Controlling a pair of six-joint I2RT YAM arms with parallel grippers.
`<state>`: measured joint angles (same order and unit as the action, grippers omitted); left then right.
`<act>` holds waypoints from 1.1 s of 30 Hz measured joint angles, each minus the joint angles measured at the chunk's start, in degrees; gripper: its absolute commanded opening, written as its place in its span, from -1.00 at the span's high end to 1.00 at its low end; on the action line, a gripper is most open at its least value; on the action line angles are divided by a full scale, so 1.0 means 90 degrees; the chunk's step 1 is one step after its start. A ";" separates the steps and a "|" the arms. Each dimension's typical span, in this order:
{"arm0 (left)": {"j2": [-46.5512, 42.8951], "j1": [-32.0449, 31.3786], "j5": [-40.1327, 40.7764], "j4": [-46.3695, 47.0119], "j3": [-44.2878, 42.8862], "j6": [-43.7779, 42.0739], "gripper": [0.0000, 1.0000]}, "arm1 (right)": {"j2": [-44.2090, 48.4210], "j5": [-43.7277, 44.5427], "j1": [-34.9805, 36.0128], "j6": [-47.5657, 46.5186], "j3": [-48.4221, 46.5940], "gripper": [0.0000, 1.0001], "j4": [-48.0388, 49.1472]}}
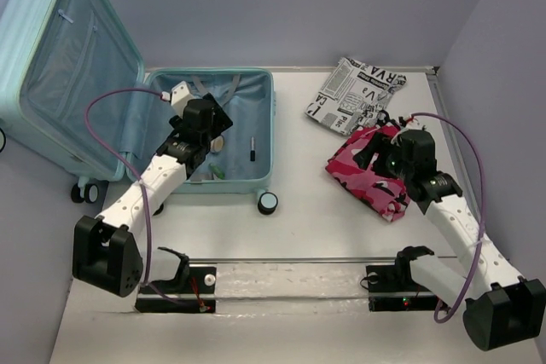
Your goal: Pack the luggage
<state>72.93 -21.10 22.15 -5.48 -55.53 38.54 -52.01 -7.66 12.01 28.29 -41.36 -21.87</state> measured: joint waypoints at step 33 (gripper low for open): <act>0.5139 -0.3019 -0.3181 0.0714 -0.3096 -0.1212 -0.98 | -0.2409 0.1132 -0.4002 0.0884 -0.0010 -1.00 0.0325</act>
<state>119.17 -48.27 -6.48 0.95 -83.40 27.64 -73.69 2.52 -24.01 36.25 -41.45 -18.94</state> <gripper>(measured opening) 0.990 0.995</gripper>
